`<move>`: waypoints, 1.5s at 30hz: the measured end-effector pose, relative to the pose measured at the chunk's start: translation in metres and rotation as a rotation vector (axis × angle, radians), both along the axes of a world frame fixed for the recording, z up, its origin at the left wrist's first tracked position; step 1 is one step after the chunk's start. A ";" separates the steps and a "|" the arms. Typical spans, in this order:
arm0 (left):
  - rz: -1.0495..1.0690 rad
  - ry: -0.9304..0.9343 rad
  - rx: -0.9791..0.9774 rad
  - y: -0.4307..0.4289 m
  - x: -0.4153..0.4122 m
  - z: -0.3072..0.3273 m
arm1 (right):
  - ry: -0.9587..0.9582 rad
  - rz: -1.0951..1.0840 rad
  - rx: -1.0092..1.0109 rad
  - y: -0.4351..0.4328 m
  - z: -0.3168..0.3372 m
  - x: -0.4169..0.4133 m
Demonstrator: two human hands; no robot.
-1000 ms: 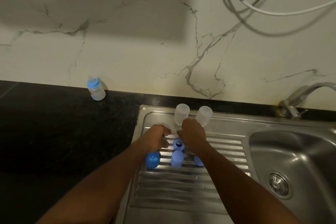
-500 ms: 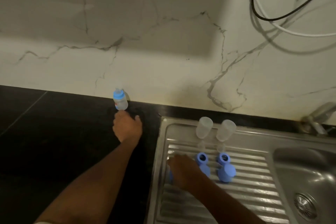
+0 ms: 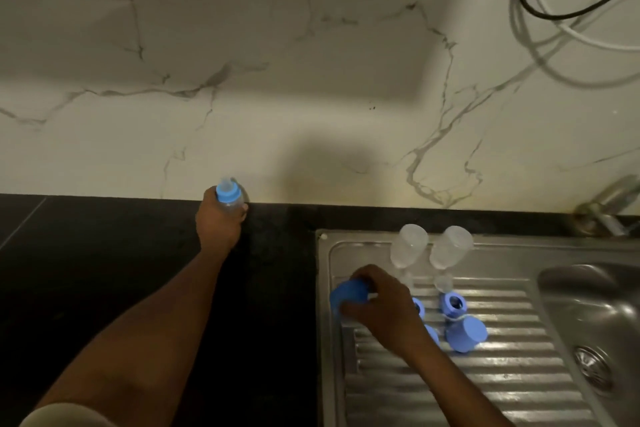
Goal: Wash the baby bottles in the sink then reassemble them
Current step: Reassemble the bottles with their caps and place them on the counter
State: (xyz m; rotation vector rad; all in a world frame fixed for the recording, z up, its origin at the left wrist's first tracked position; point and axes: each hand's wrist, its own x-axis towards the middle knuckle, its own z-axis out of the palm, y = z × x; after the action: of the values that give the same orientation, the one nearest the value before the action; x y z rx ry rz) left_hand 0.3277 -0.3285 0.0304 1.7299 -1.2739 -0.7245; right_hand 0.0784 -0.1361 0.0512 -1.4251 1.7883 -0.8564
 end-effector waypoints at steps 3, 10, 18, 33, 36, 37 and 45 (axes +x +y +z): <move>-0.140 -0.061 -0.046 0.023 -0.004 0.011 | -0.422 -0.071 0.009 -0.007 0.019 0.002; -0.492 -0.085 -0.034 0.125 -0.051 0.061 | -0.828 -0.106 -0.072 -0.038 0.089 -0.001; -0.491 -0.001 -0.107 0.194 -0.088 0.098 | -0.838 0.017 -0.083 -0.013 0.110 -0.008; -0.433 -0.022 -0.225 0.226 -0.090 0.119 | -0.598 0.247 -0.033 0.019 0.115 -0.012; -0.407 -0.052 -0.152 0.226 -0.081 0.114 | -0.465 0.292 -0.008 0.019 0.112 -0.007; -0.399 -0.067 -0.137 0.226 -0.079 0.113 | -0.441 0.306 -0.003 0.019 0.111 -0.006; -0.301 -0.057 -0.174 0.209 -0.054 0.100 | -0.449 0.311 -0.055 0.003 0.113 0.037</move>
State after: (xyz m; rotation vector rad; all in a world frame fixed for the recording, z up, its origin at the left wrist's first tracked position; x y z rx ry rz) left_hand 0.2732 -0.1196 0.1300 1.4439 -1.6092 -0.7146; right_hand 0.1154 -0.1331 0.1639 -1.3668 1.1830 -0.9713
